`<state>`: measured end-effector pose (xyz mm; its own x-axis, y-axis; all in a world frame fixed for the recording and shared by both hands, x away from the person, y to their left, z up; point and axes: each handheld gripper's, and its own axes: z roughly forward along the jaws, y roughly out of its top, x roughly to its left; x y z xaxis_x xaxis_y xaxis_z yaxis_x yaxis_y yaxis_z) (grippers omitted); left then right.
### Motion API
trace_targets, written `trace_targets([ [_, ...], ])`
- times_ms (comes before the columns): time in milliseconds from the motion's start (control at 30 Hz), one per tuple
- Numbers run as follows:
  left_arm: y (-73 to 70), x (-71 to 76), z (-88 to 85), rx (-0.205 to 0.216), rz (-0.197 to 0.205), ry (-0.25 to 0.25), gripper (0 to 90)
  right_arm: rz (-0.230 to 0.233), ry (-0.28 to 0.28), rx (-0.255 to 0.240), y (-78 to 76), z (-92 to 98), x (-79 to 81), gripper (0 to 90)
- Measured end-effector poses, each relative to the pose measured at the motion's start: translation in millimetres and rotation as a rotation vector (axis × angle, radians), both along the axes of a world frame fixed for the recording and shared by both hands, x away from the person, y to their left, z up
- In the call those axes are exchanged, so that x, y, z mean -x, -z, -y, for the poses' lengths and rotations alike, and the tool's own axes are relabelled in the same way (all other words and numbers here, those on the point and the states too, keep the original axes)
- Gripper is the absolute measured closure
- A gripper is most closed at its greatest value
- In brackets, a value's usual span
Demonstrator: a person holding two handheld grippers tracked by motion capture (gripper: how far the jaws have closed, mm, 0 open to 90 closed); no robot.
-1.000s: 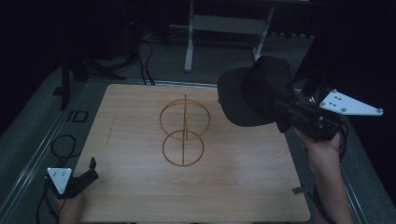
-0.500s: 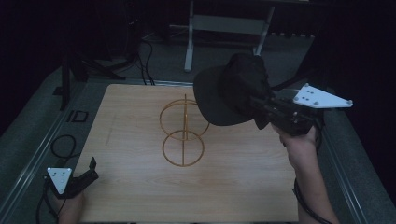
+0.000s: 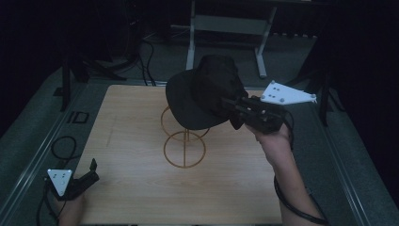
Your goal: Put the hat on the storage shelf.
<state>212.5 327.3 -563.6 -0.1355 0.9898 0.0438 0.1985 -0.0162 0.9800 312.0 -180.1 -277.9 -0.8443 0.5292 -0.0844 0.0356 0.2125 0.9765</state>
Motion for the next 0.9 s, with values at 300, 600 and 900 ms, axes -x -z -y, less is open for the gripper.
trace_targets([
  [300, 0.0, 0.5, -0.2, 0.0, 0.003, 0.002, 1.8, -0.013, -0.055, 0.011, 4.0, -30.4, -5.4, 81.5],
  [600, 0.0, 1.0, -0.6, 0.001, 0.002, 0.006, 1.8, -0.036, -0.095, 0.019, 10.2, -55.4, -8.8, 81.4],
  [900, -0.1, 1.1, -1.0, 0.002, 0.002, 0.009, 1.8, -0.052, -0.096, 0.041, 20.6, -70.3, -16.5, 81.3],
])
